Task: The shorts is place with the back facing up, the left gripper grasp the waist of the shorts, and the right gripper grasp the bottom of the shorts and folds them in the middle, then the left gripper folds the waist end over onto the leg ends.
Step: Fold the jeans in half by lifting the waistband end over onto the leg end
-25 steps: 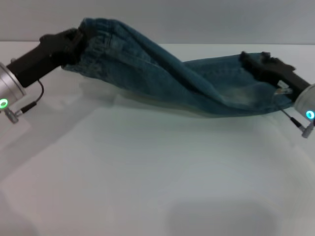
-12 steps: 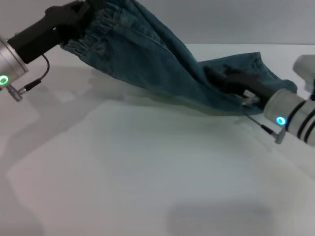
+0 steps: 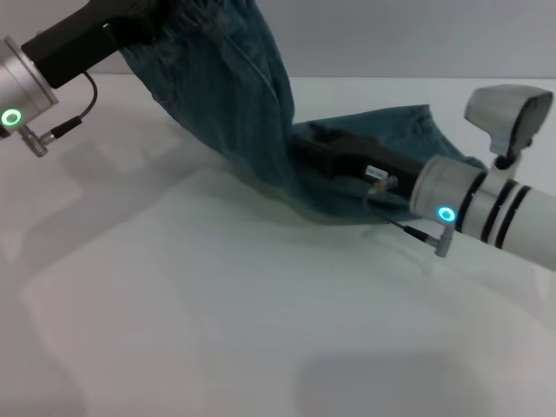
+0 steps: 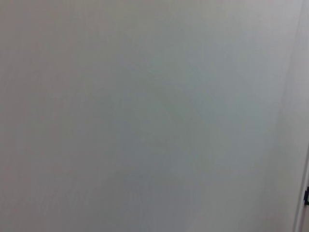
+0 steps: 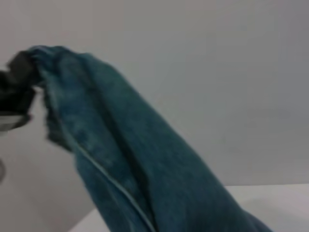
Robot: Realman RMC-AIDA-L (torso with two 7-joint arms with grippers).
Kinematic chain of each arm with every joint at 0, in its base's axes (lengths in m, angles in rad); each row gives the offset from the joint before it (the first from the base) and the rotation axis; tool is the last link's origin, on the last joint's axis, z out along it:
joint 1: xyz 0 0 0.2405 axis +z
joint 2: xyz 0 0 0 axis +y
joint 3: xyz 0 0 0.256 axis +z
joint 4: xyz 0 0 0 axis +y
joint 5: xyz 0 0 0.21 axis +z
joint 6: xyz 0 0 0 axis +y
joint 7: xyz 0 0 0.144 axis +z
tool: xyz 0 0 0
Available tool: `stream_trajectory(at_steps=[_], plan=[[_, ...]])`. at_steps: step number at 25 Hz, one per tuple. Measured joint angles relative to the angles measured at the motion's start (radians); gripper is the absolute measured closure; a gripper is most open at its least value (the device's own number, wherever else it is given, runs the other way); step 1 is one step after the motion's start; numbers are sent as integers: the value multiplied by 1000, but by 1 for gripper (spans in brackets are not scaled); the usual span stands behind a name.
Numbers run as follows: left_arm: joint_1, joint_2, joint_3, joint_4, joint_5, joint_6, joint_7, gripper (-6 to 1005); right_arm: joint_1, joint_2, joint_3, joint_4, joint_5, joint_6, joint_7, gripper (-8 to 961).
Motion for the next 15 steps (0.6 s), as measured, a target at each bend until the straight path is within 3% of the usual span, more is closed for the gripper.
stream_trajectory(at_steps=[15], plan=[[-12,1,9,16,0,-3,0,899,93,4,-1,-11,-119,-140,206,293]])
